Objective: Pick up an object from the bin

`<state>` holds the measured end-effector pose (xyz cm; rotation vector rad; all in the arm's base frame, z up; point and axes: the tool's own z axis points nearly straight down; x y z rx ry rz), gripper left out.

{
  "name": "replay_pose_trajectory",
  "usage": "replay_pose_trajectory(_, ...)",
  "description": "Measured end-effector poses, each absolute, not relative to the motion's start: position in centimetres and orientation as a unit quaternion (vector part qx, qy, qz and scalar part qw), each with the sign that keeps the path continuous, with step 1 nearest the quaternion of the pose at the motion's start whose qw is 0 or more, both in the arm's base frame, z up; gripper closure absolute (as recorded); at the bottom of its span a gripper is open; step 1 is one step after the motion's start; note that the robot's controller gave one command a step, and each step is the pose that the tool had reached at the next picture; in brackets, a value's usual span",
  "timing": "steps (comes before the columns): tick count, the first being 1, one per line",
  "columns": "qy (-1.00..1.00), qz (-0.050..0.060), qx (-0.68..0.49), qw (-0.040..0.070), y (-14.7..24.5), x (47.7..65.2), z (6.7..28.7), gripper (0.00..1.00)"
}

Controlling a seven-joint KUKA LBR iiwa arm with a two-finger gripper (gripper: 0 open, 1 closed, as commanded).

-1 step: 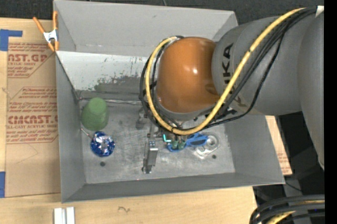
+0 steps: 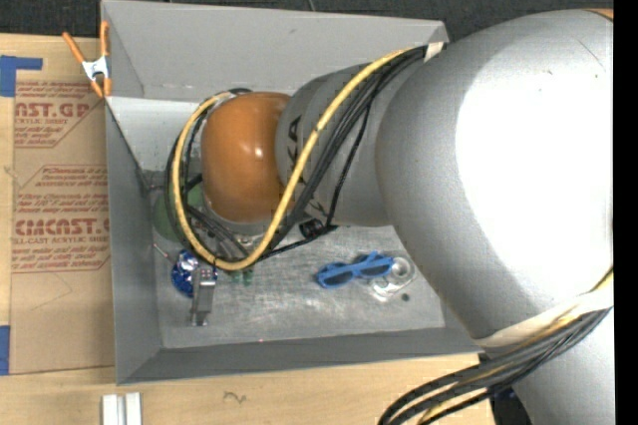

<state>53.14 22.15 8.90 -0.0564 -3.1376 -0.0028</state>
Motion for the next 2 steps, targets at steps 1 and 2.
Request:
replay_pose_trajectory(1,-1.000,-0.001,-0.020,-0.001,21.9,53.3,9.4,1.00)
replay_pose_trajectory(2,-0.986,-0.005,0.164,-0.014,19.6,49.7,8.4,1.00)
